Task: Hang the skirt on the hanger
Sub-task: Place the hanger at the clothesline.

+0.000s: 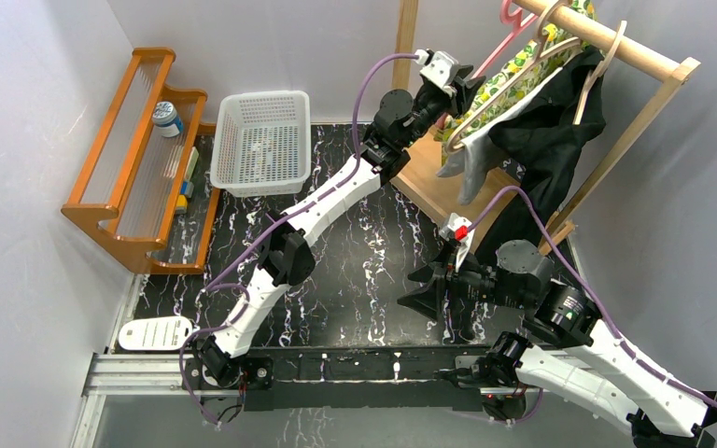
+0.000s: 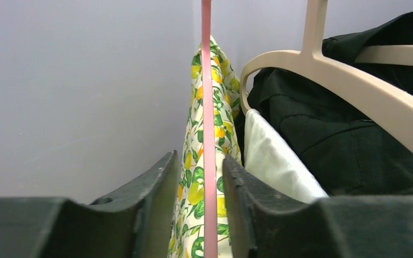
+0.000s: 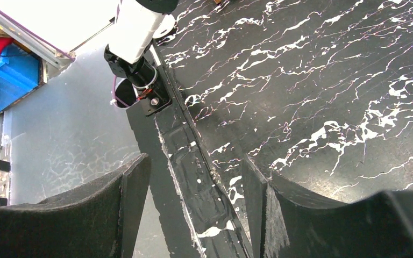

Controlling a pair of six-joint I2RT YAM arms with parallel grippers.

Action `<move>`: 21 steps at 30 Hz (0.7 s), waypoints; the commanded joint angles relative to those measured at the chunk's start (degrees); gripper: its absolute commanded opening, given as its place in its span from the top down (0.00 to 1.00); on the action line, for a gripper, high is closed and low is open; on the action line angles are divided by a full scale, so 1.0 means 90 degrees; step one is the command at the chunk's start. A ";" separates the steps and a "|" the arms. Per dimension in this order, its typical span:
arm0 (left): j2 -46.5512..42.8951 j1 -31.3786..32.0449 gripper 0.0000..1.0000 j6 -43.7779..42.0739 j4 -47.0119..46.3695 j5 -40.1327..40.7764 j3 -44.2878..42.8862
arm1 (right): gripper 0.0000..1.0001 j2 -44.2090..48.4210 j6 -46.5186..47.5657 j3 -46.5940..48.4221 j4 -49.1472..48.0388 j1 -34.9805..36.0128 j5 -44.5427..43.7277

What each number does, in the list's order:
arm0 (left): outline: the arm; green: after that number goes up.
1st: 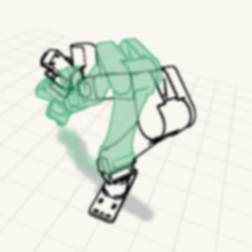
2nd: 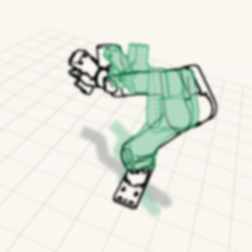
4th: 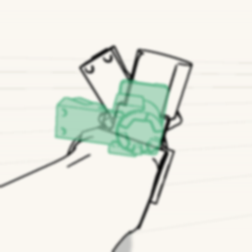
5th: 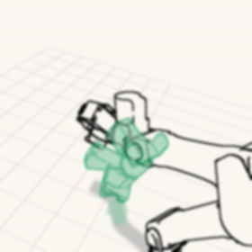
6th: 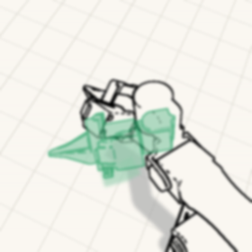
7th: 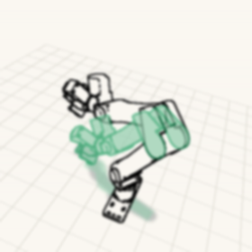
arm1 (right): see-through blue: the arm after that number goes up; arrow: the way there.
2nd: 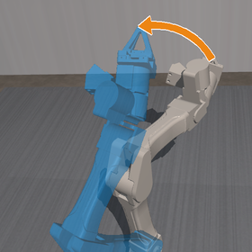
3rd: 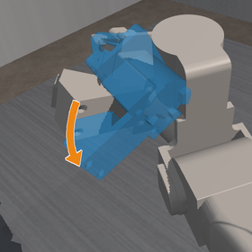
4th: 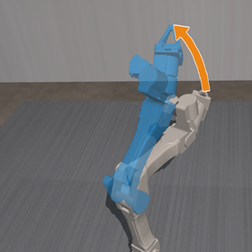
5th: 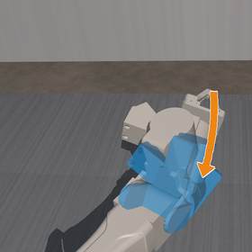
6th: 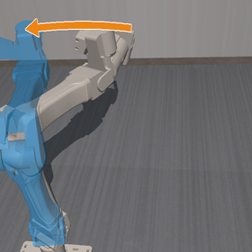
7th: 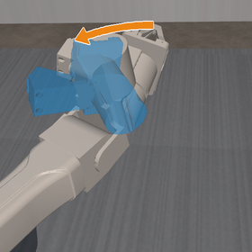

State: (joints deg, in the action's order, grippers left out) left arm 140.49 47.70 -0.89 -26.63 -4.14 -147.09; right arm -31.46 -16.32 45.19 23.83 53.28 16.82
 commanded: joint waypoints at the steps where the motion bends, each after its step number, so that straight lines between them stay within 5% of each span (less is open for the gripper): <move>1: -0.0860 0.0055 0.61 0.0015 -0.0386 0.0033 0.0302 | 0.30 0.0084 0.0004 0.0178 -0.0248 0.0028 -0.0037; 11: -0.2373 0.0061 0.45 -0.0018 -0.0487 0.0146 0.1803 | 0.30 -0.0068 0.0169 0.0243 -0.0293 0.0027 -0.0085; 21: -0.4041 0.0061 0.34 -0.0527 0.0652 0.0905 0.3097 | 0.30 -0.0349 0.0280 0.0199 -0.0533 0.0028 -0.0113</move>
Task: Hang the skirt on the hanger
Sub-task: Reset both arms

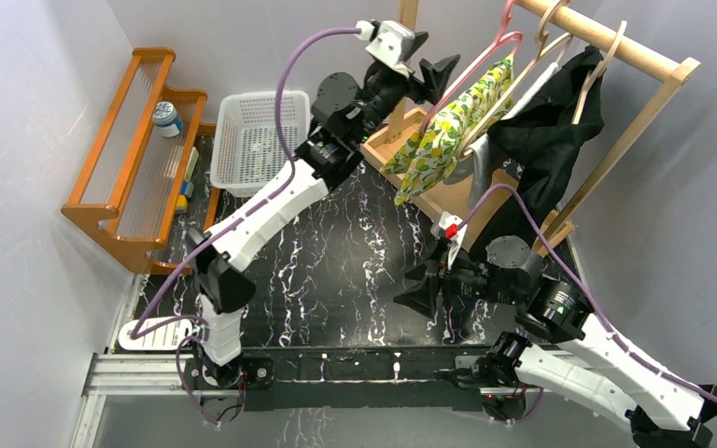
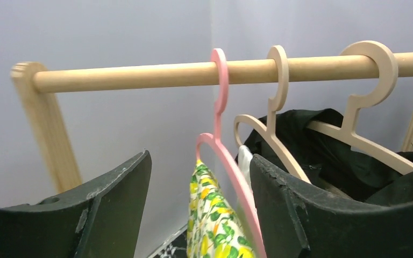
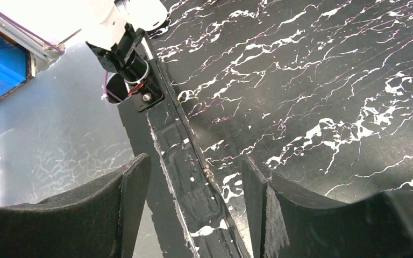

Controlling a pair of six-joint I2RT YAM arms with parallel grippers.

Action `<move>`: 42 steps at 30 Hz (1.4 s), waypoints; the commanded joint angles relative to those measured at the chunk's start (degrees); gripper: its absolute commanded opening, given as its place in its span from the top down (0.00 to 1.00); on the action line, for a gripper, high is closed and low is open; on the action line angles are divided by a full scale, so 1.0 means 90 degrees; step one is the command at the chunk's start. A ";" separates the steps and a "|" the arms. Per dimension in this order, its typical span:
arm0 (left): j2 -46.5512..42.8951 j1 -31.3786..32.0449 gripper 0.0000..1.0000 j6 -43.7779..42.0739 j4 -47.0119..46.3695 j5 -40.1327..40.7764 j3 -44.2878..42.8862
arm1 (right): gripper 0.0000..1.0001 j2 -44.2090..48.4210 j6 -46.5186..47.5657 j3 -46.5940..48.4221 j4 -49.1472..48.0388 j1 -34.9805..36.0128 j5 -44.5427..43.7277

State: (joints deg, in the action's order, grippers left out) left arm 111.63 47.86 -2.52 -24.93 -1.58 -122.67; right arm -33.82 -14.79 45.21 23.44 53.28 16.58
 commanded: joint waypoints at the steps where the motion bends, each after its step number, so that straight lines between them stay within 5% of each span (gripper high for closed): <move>1: -0.1087 0.0037 0.33 -0.0437 0.0616 0.0884 0.0635 | 0.30 -0.0115 0.0117 0.0171 -0.0537 0.0028 -0.0120; 6: -0.2752 0.0038 0.23 -0.0360 0.1383 0.2153 0.2391 | 0.30 -0.0306 0.0141 -0.0004 -0.0875 0.0028 -0.0388; 11: -0.4084 0.0025 0.02 0.0892 0.4371 0.3313 0.3322 | 0.33 -0.0784 0.0008 0.0109 -0.0959 0.0028 -0.1221; 21: -0.6480 -0.0007 0.02 0.4292 0.8308 0.3802 0.5341 | 0.39 -0.1315 0.0094 0.0106 -0.1853 0.0205 -0.1976; 28: -0.7472 -0.0005 0.01 0.4747 0.9240 0.4187 0.4997 | 0.40 -0.2053 0.0502 0.1051 -0.1869 0.1572 -0.3495; 42: -0.7186 -0.0008 0.01 0.3615 1.0260 0.5019 0.2526 | 0.38 -0.2805 0.2469 0.3069 -0.2438 0.4879 -0.7778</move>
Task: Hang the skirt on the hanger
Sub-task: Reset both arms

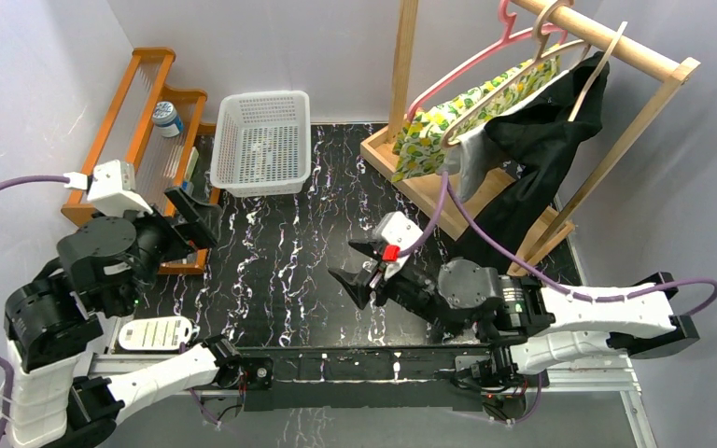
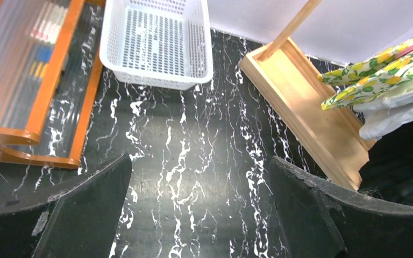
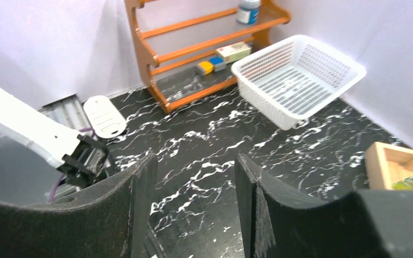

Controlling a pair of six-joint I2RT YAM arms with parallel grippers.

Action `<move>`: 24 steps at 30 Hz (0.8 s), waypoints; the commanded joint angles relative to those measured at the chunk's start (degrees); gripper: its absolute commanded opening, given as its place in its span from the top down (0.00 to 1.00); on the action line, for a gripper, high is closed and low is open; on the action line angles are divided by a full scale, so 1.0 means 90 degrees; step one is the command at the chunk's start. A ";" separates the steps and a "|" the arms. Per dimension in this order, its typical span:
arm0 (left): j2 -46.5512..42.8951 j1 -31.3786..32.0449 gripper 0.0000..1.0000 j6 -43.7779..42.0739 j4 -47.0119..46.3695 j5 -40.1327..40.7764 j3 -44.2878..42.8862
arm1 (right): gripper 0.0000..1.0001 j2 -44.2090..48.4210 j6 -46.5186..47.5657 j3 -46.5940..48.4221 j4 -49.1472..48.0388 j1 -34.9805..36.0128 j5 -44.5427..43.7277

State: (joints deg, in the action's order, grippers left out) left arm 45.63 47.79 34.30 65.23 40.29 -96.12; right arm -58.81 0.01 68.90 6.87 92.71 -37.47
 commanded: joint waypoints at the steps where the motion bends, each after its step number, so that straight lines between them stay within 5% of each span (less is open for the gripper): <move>1: 0.0168 -0.0006 0.02 -0.0553 0.0242 0.0387 -0.0524 | 0.37 -0.0008 0.0996 0.0477 -0.0700 0.0640 -0.2129; 9: 0.0204 -0.0007 0.02 -0.1059 0.0123 0.0484 -0.0998 | 0.38 0.0493 0.2558 0.0200 -0.2089 0.0978 -0.3884; 24: 0.0218 -0.0009 0.02 -0.1552 -0.0212 0.0594 -0.0625 | 0.36 0.0876 0.3096 -0.0380 -0.2905 0.0977 -0.3935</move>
State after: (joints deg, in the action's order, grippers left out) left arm 46.65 47.79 22.65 64.75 44.36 -102.39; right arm -51.83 26.81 66.70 -15.09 101.27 -71.81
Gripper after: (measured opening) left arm 0.983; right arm 0.642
